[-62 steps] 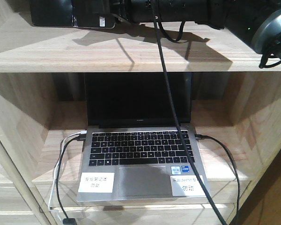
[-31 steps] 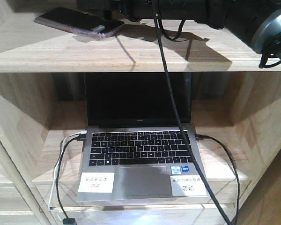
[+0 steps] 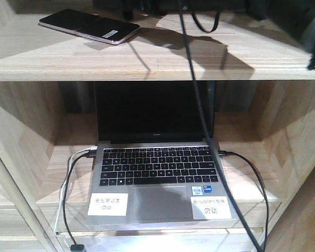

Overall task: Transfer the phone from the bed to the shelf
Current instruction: 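Lower the phone onto the upper shelf and open the right gripper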

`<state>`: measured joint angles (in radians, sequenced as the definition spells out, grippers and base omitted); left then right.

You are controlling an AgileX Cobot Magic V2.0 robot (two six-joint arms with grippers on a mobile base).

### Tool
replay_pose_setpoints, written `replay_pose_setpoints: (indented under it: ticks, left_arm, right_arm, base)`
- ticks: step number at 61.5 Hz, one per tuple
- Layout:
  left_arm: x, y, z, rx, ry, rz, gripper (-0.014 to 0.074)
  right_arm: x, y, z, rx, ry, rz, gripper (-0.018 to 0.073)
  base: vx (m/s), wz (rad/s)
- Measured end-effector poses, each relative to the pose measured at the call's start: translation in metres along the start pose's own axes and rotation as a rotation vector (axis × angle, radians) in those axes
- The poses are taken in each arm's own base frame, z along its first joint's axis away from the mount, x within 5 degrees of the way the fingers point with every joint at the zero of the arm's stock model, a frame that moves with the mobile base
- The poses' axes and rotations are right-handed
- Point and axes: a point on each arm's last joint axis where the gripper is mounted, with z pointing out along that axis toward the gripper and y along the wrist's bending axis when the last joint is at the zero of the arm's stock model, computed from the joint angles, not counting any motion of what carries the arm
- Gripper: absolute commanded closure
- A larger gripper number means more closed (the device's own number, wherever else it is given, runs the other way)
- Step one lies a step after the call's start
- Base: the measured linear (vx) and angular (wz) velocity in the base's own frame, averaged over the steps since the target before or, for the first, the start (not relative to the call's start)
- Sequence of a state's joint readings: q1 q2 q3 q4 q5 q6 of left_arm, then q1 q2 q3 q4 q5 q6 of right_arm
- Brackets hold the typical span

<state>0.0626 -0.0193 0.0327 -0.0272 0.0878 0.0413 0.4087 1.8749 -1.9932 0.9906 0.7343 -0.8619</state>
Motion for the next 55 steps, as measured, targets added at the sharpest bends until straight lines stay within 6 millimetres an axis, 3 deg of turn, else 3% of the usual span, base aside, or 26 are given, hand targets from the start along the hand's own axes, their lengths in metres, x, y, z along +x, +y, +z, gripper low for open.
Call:
replay_pose_setpoints:
  ticks: [9,19,55]
  left_arm:
    - [0.000,0.000,0.000,0.000,0.000,0.000,0.0595]
    - [0.000,0.000,0.000,0.000,0.000,0.000,0.0595]
    - [0.000,0.000,0.000,0.000,0.000,0.000,0.0595]
  right_arm:
    - [-0.012,0.010,-0.013,-0.013,-0.017,0.030,0.0249]
    - [-0.021,0.020,-0.028,-0.012,-0.012,0.027,0.0579]
    - [-0.060,0.063,-0.107,0.086,-0.025,-0.037,0.0565]
  base:
    - [0.00,0.00]
    - [0.00,0.00]
    - [0.00,0.00]
